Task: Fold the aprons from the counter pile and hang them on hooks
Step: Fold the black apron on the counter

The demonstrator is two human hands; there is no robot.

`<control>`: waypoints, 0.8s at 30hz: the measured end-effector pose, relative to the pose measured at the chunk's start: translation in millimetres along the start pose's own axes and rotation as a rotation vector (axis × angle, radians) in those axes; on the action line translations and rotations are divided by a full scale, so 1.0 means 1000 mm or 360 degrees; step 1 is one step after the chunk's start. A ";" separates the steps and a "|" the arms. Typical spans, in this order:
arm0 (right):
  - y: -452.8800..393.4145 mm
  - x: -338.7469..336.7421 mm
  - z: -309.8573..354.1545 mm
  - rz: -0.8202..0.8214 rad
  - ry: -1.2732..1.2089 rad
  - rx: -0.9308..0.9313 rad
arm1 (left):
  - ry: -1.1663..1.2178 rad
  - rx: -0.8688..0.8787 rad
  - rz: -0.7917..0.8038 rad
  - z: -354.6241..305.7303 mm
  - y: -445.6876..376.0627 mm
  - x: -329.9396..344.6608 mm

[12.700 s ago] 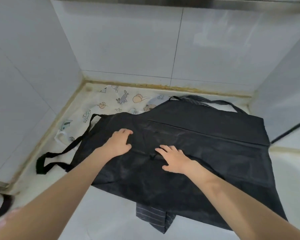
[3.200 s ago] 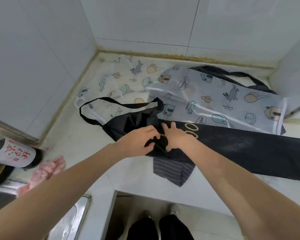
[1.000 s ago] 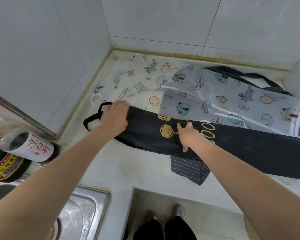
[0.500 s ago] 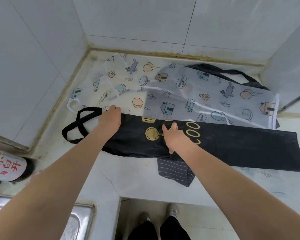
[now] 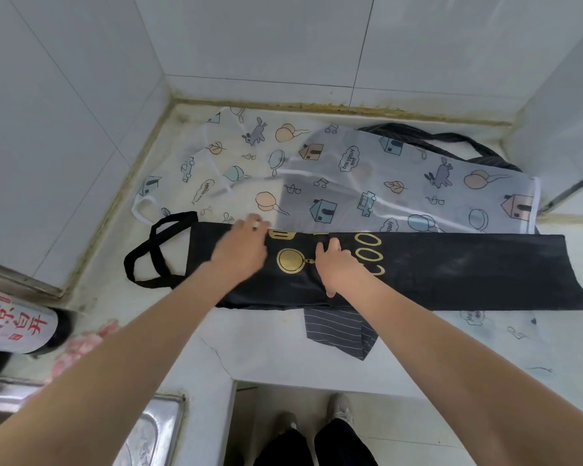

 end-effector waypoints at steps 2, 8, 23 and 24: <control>0.003 0.003 -0.003 0.0026 -0.0113 -0.0155 | 0.0065 0.0277 0.0093 -0.048 -0.009 0.023; -0.011 -0.025 -0.103 -0.0248 -0.0498 -0.0136 | 0.0410 0.0074 0.0151 -0.081 -0.056 0.035; -0.067 -0.019 -0.229 0.0571 -0.1355 0.0229 | 0.0091 -0.0497 -0.0198 -0.009 -0.137 -0.092; -0.070 -0.025 -0.227 0.0541 -0.1578 0.0207 | 0.0122 -0.0511 -0.0412 -0.017 -0.146 -0.117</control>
Point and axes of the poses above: each hand's wrist, its own y-axis away from the middle knuckle, its own x-axis out of the palm, z = x × y, the point moved 10 cm from there along -y, towards the middle knuckle, and after that the axes turned 11 degrees about x, right-handed, at the moved point
